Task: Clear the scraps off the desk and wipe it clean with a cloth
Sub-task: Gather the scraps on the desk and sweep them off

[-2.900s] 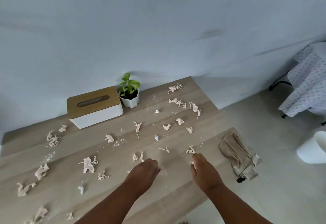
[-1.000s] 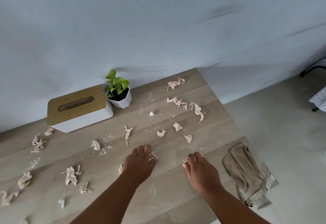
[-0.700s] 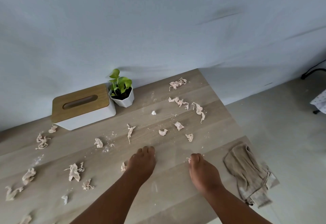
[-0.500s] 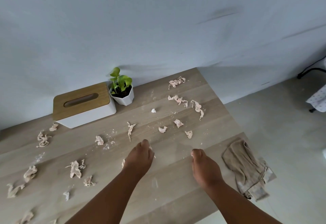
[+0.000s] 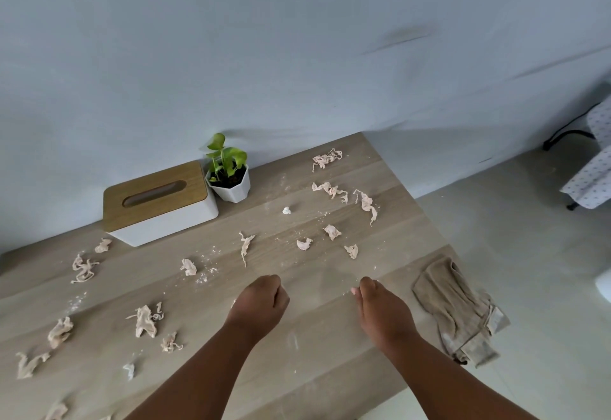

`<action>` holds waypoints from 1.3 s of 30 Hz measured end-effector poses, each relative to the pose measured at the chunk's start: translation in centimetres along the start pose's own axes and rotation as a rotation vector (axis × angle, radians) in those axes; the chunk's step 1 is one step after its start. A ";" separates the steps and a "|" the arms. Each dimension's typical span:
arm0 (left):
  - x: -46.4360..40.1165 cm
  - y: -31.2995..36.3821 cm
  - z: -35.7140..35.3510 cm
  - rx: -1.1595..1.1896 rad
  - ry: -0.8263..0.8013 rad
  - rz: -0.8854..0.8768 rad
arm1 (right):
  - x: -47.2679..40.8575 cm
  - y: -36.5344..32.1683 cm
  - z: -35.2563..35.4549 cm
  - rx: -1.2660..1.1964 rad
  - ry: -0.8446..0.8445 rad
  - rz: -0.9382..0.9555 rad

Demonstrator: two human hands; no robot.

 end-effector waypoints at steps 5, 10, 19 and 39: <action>0.3 0.4 -0.7 -0.036 -0.038 0.008 | -0.2 0.4 -0.4 0.024 -0.100 -0.062; 0.6 0.5 -1.0 0.002 -0.031 0.002 | -0.2 0.8 -0.7 0.048 -0.193 -0.097; 0.2 -1.3 -1.7 0.023 -0.010 0.005 | -0.9 0.4 -0.8 0.034 -0.001 0.101; -0.5 0.4 -2.3 -0.313 -0.138 0.031 | -5.2 1.6 1.3 0.091 -0.032 0.069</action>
Point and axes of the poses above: each hand's wrist, its own x-axis away from the middle knuckle, its own z-axis out of the back of the hand, y = z × x, the point moved 2 cm from there along -x, towards the middle knuckle, and after that the axes turned 10 degrees about -x, right-handed, at the moved point
